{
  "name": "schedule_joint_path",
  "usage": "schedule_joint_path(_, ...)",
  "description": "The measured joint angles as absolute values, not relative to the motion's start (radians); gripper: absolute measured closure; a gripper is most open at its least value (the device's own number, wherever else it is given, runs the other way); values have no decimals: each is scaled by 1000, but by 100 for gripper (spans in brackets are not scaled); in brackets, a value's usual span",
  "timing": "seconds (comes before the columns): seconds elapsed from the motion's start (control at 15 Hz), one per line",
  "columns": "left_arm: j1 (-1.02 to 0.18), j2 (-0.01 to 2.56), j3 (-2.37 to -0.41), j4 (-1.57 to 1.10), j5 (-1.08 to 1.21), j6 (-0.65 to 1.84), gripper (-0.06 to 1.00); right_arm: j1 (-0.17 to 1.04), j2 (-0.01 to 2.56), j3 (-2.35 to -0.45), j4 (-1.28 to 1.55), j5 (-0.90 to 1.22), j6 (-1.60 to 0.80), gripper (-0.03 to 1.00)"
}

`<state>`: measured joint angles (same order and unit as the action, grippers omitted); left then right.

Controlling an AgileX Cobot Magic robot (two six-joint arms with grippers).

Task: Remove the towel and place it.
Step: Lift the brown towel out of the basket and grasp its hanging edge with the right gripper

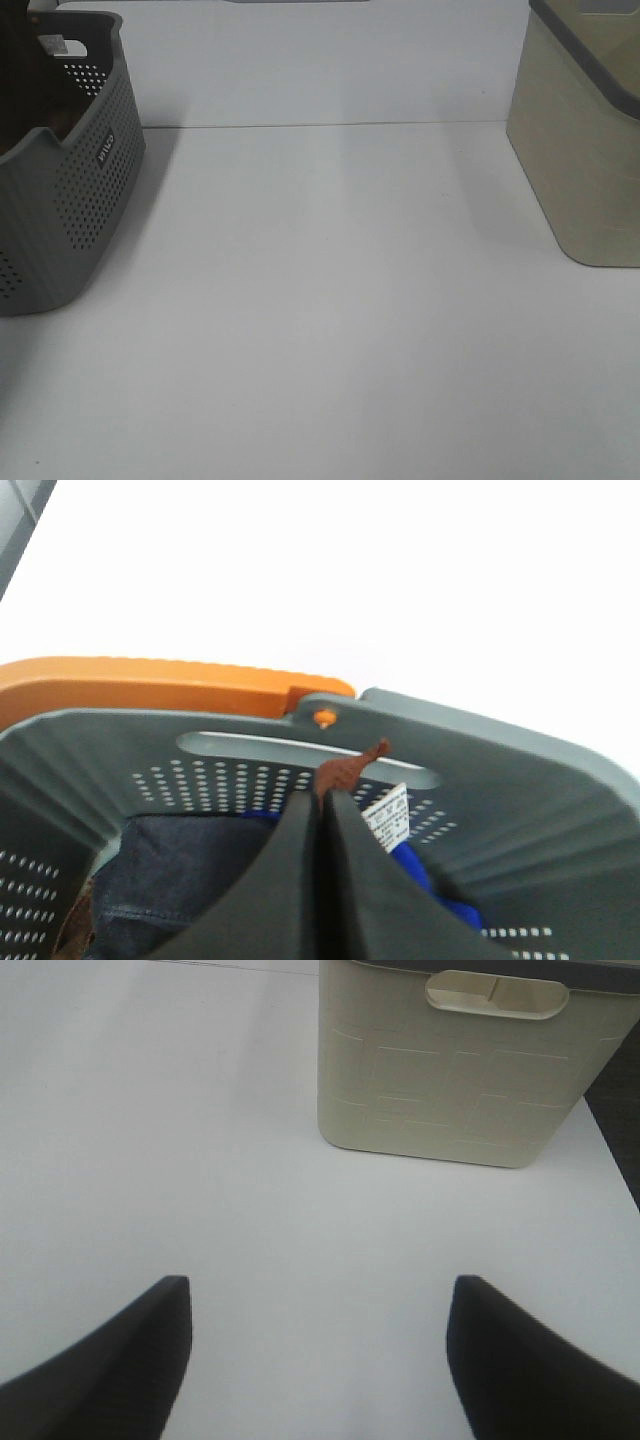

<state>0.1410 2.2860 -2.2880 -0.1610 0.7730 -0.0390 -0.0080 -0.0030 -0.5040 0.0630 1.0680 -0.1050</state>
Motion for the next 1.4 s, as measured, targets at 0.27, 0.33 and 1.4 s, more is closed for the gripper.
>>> schedule_joint_path(0.27,95,2109,-2288,-286,777,73,94,-8,-3,-504,63,1068,-105,28)
schedule_joint_path(0.33,66,2056,-2288,-304,770,94,94,-8,-3,-504,63,1068,-105,28)
schedule_joint_path(1.4,-681,1763,-2288,-357,1004,259,94,-8,305,-512,577,909,-317,28)
